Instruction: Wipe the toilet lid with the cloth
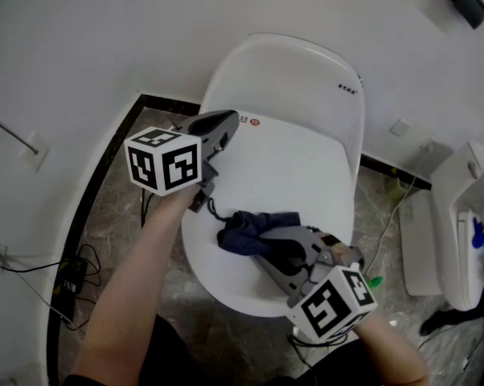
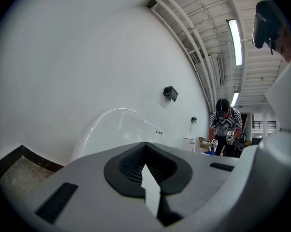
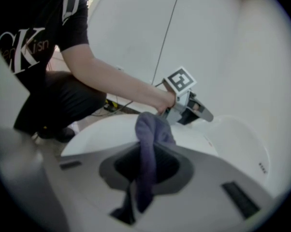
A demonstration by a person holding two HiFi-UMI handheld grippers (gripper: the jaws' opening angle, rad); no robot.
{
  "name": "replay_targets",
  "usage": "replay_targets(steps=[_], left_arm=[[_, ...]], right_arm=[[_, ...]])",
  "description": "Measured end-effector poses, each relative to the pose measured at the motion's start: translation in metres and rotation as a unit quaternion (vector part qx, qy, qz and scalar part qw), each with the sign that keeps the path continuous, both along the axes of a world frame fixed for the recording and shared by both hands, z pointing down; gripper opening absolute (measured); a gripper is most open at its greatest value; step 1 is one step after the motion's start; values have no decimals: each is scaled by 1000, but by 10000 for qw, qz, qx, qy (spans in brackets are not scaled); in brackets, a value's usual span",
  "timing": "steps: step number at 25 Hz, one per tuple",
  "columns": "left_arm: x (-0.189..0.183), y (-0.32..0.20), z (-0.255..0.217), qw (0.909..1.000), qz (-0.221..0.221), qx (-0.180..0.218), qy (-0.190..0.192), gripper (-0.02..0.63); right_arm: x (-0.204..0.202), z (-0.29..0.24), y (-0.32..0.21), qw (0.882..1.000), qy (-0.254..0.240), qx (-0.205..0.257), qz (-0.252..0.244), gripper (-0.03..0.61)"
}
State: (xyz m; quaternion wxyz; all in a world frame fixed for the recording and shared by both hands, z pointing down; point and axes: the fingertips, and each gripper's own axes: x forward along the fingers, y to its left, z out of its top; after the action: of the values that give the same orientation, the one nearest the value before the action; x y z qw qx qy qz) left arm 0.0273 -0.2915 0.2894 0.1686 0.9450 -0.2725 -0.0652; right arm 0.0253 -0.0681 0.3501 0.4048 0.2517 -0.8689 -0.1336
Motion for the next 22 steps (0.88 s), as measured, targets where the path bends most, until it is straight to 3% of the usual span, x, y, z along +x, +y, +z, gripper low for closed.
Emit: replay_targets(steps=[16, 22], left_arm=[[-2, -2, -1, 10000, -27, -3, 56, 14], [-5, -5, 1, 9998, -68, -74, 142, 14]], right_arm=[[-23, 12, 65, 9990, 57, -264, -350, 67], [-13, -18, 46, 9981, -529, -247, -209, 67]])
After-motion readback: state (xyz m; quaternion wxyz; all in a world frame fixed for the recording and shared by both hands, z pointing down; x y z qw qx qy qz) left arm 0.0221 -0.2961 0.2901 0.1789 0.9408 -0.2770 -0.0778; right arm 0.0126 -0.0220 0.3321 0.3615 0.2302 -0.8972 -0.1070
